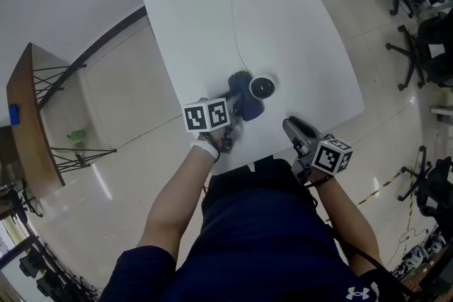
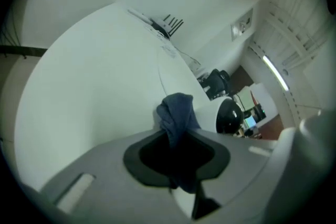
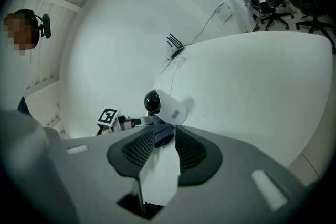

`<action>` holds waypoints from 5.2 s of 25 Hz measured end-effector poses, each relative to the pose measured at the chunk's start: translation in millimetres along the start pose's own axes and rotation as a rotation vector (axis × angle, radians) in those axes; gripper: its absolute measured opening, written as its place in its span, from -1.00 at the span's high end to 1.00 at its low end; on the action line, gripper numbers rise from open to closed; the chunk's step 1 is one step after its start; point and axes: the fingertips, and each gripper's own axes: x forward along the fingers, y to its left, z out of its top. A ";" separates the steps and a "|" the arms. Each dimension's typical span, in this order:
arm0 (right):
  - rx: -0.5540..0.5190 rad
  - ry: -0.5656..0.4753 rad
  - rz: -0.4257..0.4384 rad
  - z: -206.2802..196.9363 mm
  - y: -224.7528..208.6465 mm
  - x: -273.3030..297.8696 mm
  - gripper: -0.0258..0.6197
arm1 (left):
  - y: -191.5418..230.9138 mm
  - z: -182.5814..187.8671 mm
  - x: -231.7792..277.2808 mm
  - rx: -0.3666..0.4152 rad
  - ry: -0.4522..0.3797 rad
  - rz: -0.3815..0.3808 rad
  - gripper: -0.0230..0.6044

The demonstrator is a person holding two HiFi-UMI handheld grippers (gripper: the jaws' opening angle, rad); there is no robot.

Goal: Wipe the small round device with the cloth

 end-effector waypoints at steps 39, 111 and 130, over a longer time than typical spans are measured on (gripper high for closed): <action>0.022 0.017 -0.020 -5.1 -16.3 -11.6 0.56 | -26.6 -19.8 -20.6 -0.068 -0.161 0.018 0.72; -0.206 0.230 0.603 -35.1 106.5 -5.9 -0.09 | -162.0 -59.6 -97.4 0.169 0.228 -0.972 0.73; 0.047 0.435 0.279 -61.0 60.9 61.8 0.66 | -82.1 -57.6 -101.1 0.398 0.167 -0.555 0.28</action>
